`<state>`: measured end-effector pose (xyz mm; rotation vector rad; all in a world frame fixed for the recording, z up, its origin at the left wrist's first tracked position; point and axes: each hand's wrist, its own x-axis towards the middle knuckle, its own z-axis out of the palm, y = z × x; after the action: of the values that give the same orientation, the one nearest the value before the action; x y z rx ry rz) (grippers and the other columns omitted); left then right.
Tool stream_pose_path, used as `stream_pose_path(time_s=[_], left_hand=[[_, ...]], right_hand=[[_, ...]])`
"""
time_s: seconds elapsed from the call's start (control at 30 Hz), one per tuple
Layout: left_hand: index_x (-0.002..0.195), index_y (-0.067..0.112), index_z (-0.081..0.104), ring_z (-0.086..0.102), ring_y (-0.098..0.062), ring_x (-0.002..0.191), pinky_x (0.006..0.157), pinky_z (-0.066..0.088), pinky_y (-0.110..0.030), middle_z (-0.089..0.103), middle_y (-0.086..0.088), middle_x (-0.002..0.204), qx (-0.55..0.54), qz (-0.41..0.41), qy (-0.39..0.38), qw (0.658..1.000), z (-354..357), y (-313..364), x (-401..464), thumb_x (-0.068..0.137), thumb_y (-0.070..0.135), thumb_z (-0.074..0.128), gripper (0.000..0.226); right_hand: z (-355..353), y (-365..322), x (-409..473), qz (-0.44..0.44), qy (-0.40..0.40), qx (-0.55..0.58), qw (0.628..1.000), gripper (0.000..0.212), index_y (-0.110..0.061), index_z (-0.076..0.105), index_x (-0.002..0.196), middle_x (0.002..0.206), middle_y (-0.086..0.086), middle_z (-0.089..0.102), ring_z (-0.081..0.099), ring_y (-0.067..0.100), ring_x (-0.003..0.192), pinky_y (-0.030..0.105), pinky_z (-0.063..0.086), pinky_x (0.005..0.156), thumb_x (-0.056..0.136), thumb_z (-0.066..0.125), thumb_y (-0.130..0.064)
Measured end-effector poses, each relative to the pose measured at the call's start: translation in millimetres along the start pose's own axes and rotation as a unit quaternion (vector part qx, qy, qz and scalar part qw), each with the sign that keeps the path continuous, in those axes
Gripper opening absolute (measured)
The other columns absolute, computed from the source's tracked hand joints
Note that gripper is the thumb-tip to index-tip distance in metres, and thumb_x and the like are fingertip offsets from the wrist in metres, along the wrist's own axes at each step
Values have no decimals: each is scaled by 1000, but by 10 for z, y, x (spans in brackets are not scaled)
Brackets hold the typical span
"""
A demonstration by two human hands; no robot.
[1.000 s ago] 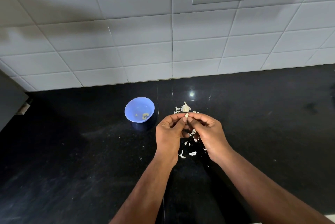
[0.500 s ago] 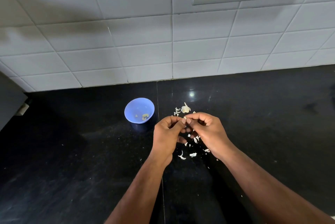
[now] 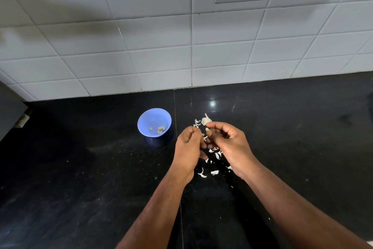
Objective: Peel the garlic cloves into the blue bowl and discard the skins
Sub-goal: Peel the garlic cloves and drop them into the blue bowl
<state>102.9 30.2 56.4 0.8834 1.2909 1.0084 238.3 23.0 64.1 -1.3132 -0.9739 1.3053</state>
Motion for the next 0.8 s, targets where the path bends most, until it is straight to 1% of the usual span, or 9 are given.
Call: stream_pose_path(time_s=[0.07, 0.13, 0.23, 0.3, 0.37, 0.5, 0.57, 0.67, 0.8], left_hand=[[89, 6, 61, 63, -15, 71, 55, 52, -34, 60, -2, 70, -23, -10, -4, 1000, -12, 1, -3, 104, 11, 45, 23], [88, 5, 61, 62, -18, 74, 56, 54, -35, 60, -3, 72, -30, -9, -1, 1000, -20, -10, 0, 107, 17, 47, 27], [99, 5, 67, 67, -15, 76, 58, 58, -36, 67, -6, 84, -32, 5, -3, 999, -25, -21, 11, 108, 29, 60, 27], [106, 6, 71, 70, -15, 78, 59, 59, -36, 73, -9, 91, -43, 13, -14, 999, -34, -14, 10, 104, 26, 67, 20], [109, 6, 73, 69, -17, 80, 58, 58, -35, 75, -9, 94, -62, 12, -19, 998, -48, -1, 14, 103, 22, 69, 17], [104, 7, 77, 71, -19, 78, 57, 56, -33, 75, -8, 89, -54, 20, -16, 998, -65, 13, 24, 104, 19, 67, 15], [104, 7, 77, 73, -24, 77, 56, 56, -31, 75, -12, 87, -46, 28, -13, 998, -68, 16, 33, 105, 19, 66, 16], [105, 8, 77, 73, -27, 77, 55, 56, -29, 75, -17, 88, -58, 31, -7, 998, -52, 4, 47, 105, 20, 66, 17], [104, 10, 77, 71, -23, 75, 53, 55, -28, 75, -13, 87, -65, 29, 24, 997, 14, -28, 35, 106, 17, 63, 15]], right_hand=[[-2, 1, 2, -3, 5, -8, 1000, 26, -13, 77, 109, 83, 1, 77, 68, 12, 70, 24, 60, 73, 97, 65, 5], [-6, 4, 5, -15, 7, -22, 1000, 22, -14, 78, 108, 87, 7, 76, 67, 13, 71, 26, 60, 74, 96, 67, 2], [-11, 8, 19, -30, 6, -51, 998, 23, -18, 78, 104, 89, 7, 75, 68, 12, 74, 26, 61, 74, 95, 69, 1], [-9, -2, 21, -33, 0, -59, 998, 21, -17, 78, 104, 87, 6, 75, 69, 13, 74, 26, 61, 73, 95, 71, 0], [-13, -9, 24, -35, -6, -68, 997, 19, -17, 78, 104, 86, 5, 75, 70, 14, 74, 28, 62, 73, 94, 73, -2], [-25, -10, 35, -41, -12, -80, 996, 17, -16, 78, 102, 88, 8, 76, 72, 20, 78, 35, 64, 74, 92, 77, -3], [-17, -14, 31, -43, -15, -74, 996, 13, -15, 78, 101, 87, 7, 76, 73, 22, 78, 36, 65, 74, 91, 79, -8], [-7, -32, 18, -34, -11, -26, 999, 13, -10, 79, 102, 87, 5, 77, 74, 18, 78, 31, 63, 71, 88, 81, -10], [23, -41, 34, -6, -6, 17, 1000, 14, -6, 80, 103, 91, 12, 79, 76, 21, 81, 28, 62, 73, 89, 79, -8]])
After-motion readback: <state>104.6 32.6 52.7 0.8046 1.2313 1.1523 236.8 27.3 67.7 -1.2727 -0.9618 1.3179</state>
